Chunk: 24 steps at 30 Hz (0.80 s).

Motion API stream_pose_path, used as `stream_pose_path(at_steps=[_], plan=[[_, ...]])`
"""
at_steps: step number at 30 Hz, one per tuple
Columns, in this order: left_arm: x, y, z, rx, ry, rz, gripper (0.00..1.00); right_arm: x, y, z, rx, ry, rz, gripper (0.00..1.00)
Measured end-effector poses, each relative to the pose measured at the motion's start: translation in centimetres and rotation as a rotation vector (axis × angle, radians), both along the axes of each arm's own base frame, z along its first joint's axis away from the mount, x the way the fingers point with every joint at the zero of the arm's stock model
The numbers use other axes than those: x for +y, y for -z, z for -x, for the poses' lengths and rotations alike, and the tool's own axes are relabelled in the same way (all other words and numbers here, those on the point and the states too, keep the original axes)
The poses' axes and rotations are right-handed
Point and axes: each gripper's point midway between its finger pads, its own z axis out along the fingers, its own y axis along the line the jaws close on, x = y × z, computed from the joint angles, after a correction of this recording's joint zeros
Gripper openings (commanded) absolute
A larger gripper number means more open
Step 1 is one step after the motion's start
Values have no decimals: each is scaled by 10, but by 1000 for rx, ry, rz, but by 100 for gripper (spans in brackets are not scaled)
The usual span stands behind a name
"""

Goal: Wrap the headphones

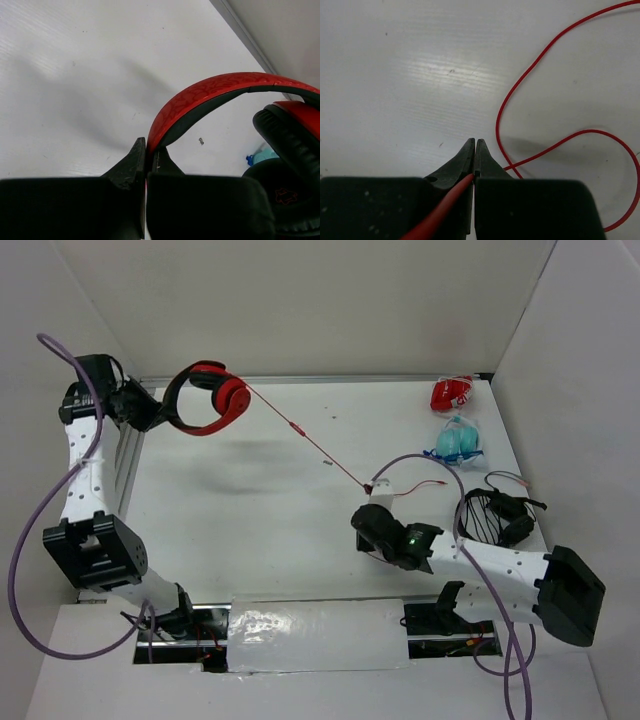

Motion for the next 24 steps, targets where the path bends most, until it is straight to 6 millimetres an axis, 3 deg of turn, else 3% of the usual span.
stream_pose_path(at_steps=[3, 7, 12, 16, 20, 24], plan=[[0, -10, 12, -55, 21, 8, 0, -11, -9, -14, -4, 19, -28, 0], [-20, -30, 25, -199, 108, 28, 0, -6, -15, -15, 8, -77, 14, 0], [-61, -91, 35, -430, 255, 2, 0, 12, -15, -16, 34, -207, 97, 0], [-100, -150, 75, -637, 410, -32, 0, 19, 3, -21, 86, -261, 186, 0], [-119, -197, 123, -814, 487, -104, 0, 24, 21, -23, 129, -291, 265, 0], [-127, -214, 150, -899, 521, -151, 0, 30, 17, -28, 127, -297, 257, 0]])
